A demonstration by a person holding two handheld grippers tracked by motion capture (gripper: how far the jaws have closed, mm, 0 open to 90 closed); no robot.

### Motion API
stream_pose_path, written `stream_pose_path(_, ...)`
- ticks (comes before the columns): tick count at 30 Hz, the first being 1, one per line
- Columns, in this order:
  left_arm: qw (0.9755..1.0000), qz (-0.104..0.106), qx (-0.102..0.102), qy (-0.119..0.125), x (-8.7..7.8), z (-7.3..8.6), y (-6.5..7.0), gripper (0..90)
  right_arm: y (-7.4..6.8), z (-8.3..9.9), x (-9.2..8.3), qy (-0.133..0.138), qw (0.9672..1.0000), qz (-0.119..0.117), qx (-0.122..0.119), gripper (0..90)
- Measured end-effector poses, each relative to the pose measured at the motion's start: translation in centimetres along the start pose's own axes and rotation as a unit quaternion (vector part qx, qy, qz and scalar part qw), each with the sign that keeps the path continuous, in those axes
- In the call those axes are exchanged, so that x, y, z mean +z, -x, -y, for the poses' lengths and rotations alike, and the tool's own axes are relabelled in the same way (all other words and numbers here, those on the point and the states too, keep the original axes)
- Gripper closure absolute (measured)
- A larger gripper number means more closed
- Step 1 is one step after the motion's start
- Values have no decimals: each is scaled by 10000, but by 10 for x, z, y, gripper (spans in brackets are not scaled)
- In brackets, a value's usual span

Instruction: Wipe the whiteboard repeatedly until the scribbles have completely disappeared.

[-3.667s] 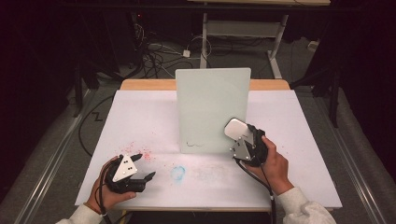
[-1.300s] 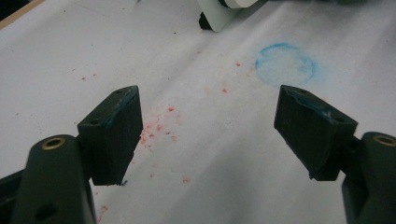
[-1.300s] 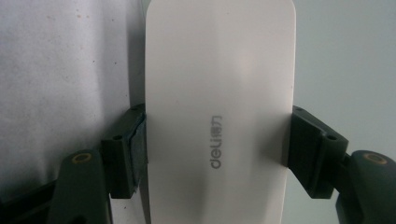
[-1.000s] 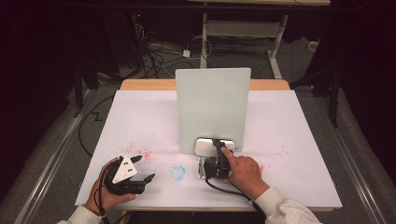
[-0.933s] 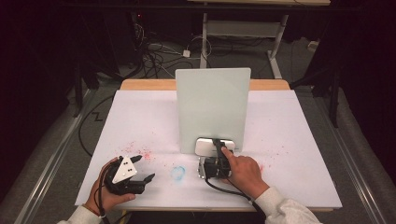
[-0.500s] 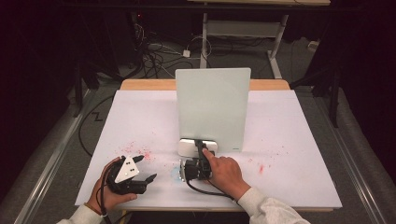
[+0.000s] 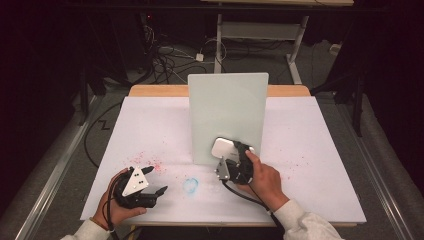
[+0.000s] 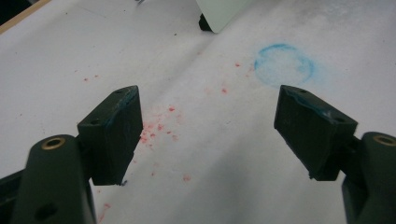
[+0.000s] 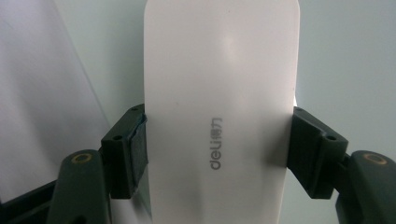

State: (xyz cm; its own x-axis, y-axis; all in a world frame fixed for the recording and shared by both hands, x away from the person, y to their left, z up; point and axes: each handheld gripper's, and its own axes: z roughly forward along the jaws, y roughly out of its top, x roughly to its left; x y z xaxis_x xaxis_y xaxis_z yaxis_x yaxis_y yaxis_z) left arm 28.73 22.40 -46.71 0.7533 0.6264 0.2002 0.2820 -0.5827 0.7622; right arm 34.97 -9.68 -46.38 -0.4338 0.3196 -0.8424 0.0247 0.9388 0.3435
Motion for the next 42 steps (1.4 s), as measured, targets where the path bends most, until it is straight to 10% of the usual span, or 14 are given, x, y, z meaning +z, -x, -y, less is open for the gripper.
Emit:
stream_pose_path(15,10000,-19,27,31,0,0,-1,231,43,64,-10,-424,9958,270,762,311)
stream_pose_path(31,9999,36,-81,61,1,1,-4,231,66,82,-18,-309,9874,483,1475,311)
stream_pose_path(42,9999,-5,-54,87,1,1,-5,230,67,79,-27,98,9841,189,1763,311)
